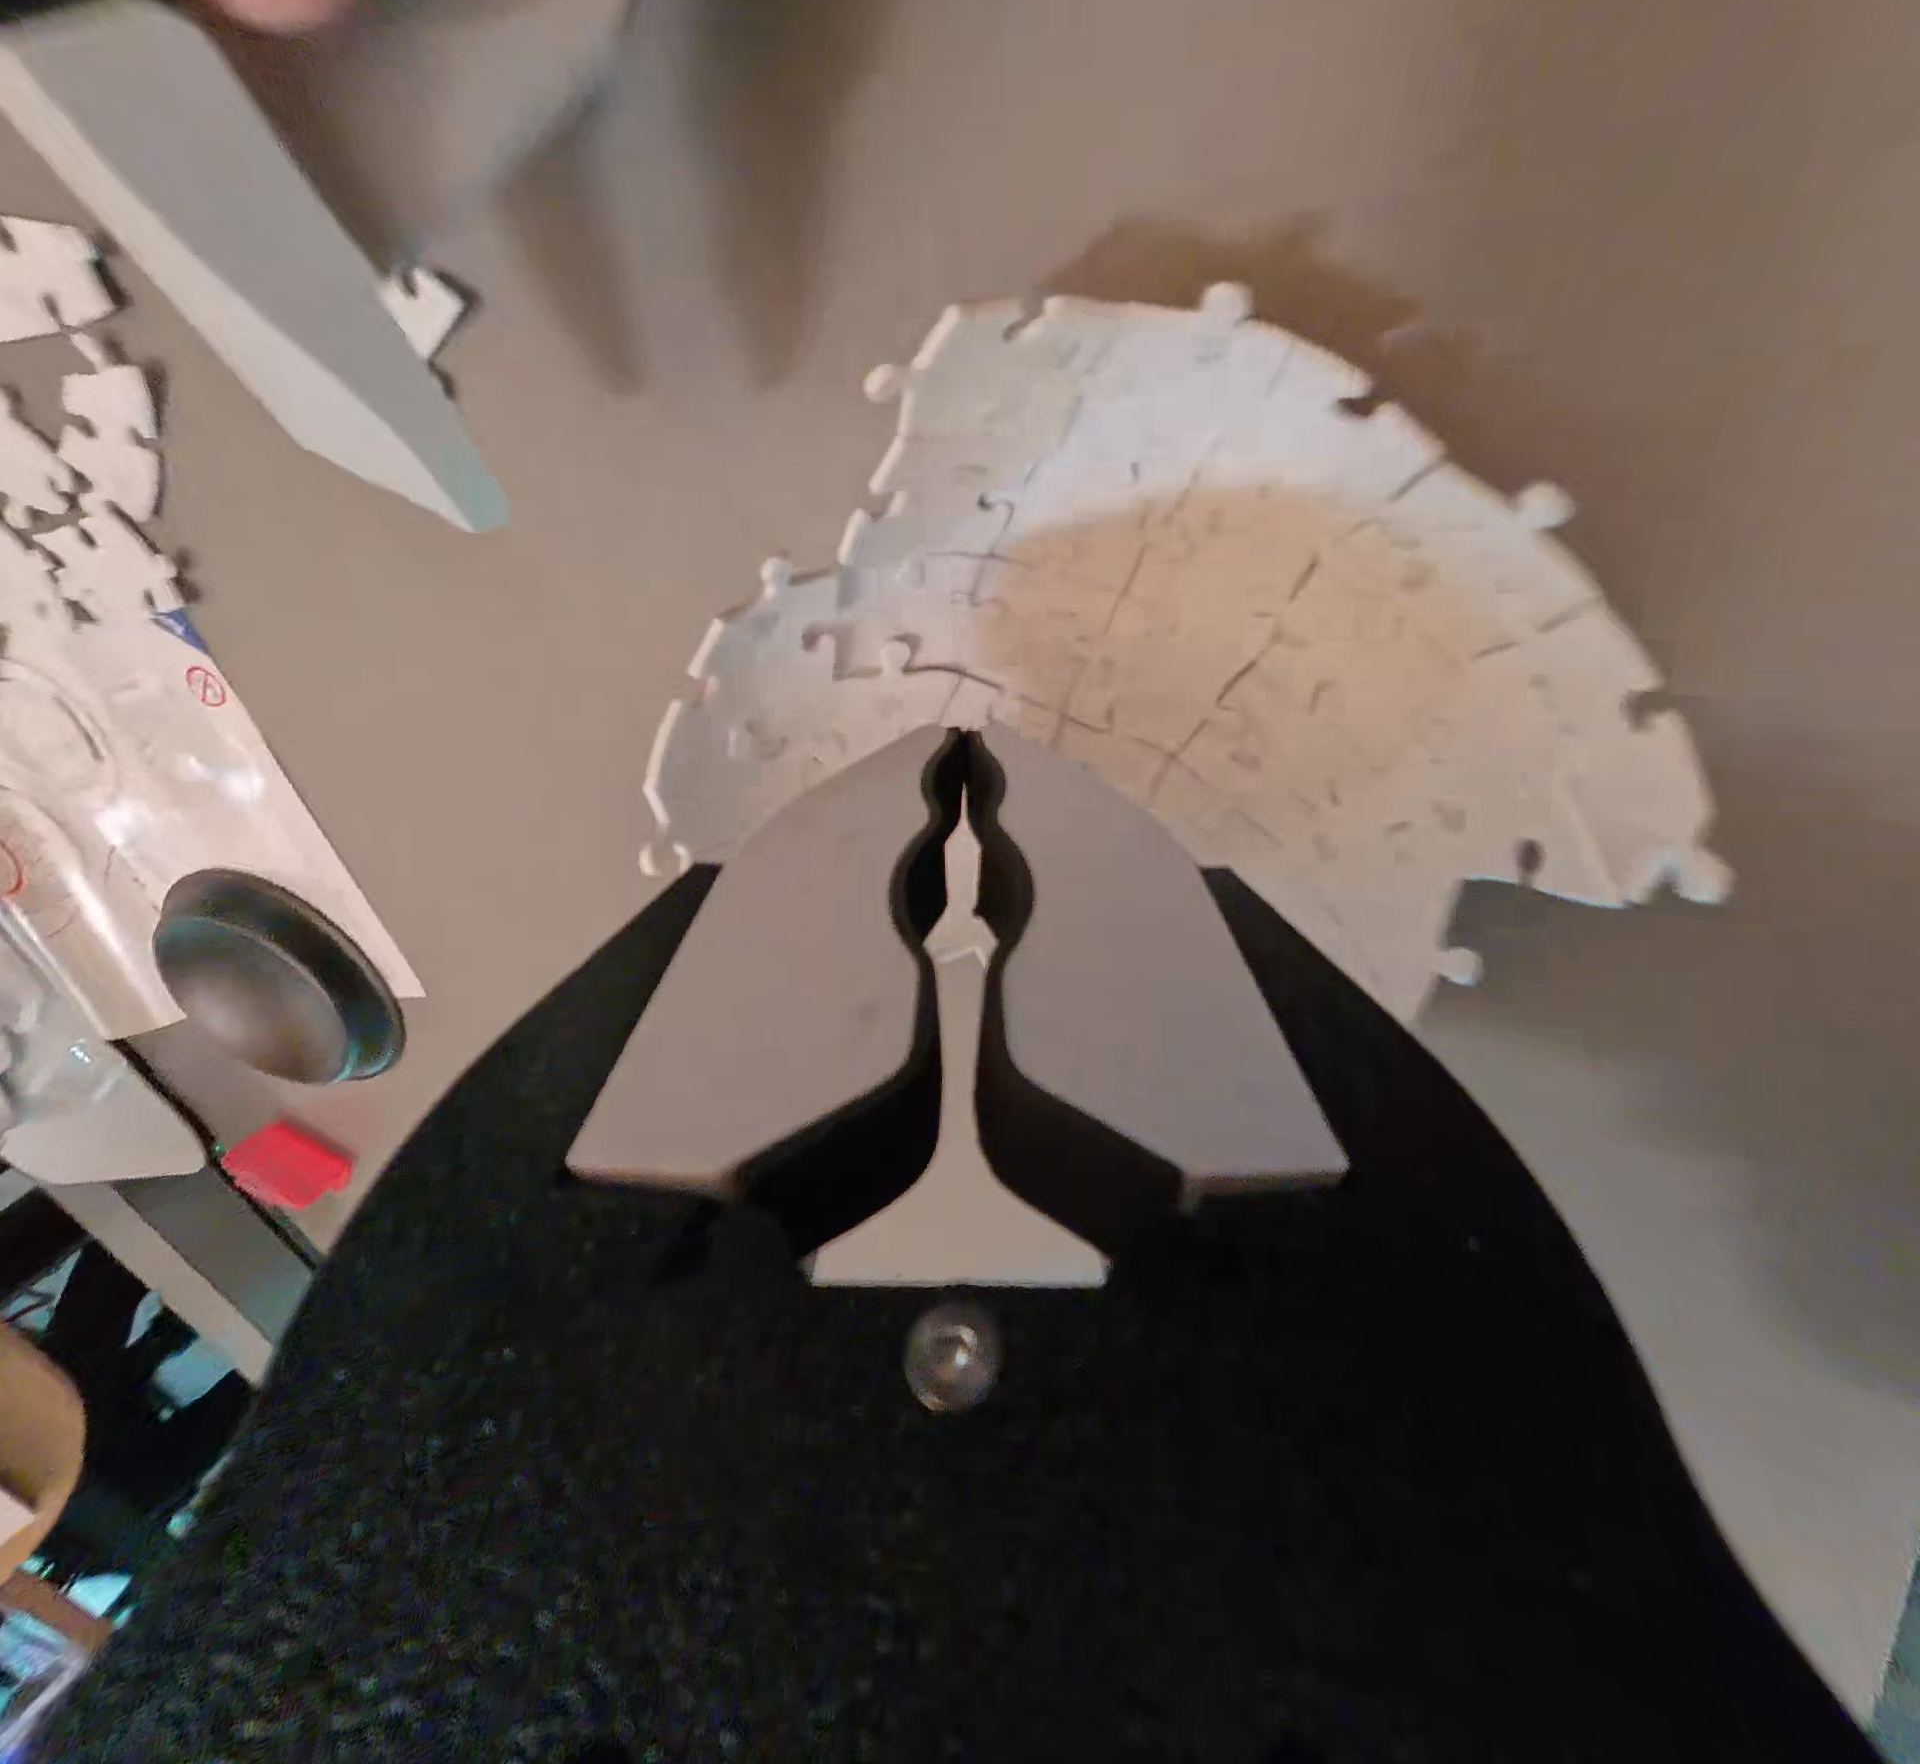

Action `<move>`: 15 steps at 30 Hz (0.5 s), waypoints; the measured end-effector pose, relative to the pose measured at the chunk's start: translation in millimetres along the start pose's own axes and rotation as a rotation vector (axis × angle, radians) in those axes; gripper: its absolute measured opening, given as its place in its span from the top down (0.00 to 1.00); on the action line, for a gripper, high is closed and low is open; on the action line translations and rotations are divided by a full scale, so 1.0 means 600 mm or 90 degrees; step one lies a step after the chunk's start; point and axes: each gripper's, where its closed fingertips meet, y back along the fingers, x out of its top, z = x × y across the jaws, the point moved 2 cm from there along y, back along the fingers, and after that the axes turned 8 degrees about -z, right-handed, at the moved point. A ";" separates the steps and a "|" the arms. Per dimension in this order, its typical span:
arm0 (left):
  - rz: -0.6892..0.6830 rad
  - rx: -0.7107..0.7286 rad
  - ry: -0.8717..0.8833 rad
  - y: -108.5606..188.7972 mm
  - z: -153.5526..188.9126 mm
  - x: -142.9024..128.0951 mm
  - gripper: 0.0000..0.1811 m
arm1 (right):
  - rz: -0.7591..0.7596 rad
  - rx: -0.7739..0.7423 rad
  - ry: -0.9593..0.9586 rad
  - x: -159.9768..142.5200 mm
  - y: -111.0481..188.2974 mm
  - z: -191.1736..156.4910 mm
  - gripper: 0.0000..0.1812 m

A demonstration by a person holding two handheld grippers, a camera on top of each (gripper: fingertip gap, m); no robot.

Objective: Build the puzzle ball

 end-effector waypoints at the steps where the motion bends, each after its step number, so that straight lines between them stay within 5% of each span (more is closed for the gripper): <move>1: -0.017 -0.005 -0.003 -0.007 -0.004 0.000 1.00 | 0.002 -0.009 -0.008 -0.002 0.006 0.008 0.84; 15: -0.057 -0.055 0.006 -0.053 -0.010 0.007 1.00 | 0.025 -0.003 -0.023 -0.010 0.034 0.031 0.85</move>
